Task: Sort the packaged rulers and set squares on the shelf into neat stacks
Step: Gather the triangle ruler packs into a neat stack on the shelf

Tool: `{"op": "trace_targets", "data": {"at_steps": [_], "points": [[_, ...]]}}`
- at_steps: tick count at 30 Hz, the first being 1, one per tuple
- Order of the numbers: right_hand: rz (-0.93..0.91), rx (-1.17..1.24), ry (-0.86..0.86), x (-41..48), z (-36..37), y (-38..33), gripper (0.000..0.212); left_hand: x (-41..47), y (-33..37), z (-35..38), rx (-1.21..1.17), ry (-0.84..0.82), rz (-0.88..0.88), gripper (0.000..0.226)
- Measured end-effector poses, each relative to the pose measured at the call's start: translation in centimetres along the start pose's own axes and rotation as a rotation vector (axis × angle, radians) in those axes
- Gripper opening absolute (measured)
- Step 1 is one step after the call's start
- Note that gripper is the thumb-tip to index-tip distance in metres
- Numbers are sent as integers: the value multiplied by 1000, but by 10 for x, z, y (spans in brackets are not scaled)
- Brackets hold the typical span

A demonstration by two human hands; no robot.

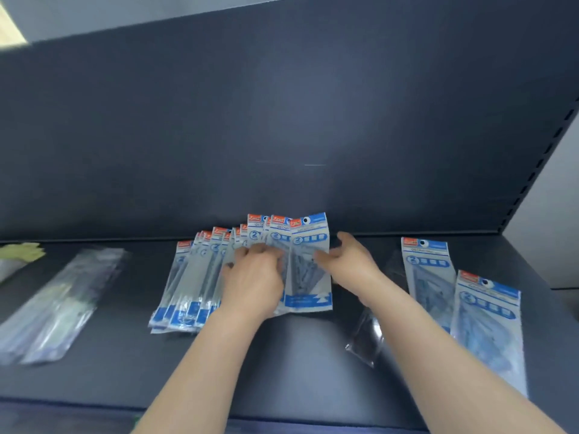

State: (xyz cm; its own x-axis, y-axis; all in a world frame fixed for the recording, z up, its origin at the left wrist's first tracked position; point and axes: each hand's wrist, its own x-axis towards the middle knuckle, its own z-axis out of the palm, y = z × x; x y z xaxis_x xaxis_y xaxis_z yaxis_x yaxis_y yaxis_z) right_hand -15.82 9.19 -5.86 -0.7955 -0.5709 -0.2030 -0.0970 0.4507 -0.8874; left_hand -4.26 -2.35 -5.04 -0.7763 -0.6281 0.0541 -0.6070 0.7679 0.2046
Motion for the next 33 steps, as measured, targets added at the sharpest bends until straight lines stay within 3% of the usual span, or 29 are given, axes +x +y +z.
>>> {"op": "trace_targets", "data": {"at_steps": [2,8,12,16,24,33], "points": [[-21,-202,51,-2,0,5,53,3,1,-2,-54,-24,46,32],[-38,-577,328,-41,-48,44,34,0,43,3,-129,-98,178,26],[55,-725,454,-68,-80,66,34,-20,93,17,50,-233,290,52],[29,-698,384,-79,-89,80,31,-25,121,28,143,-253,293,55],[-182,-765,240,-76,-81,83,31,-27,101,23,-84,-346,55,31],[-553,-713,7,-65,-11,24,30,-62,26,-4,-300,12,-266,14]]}}
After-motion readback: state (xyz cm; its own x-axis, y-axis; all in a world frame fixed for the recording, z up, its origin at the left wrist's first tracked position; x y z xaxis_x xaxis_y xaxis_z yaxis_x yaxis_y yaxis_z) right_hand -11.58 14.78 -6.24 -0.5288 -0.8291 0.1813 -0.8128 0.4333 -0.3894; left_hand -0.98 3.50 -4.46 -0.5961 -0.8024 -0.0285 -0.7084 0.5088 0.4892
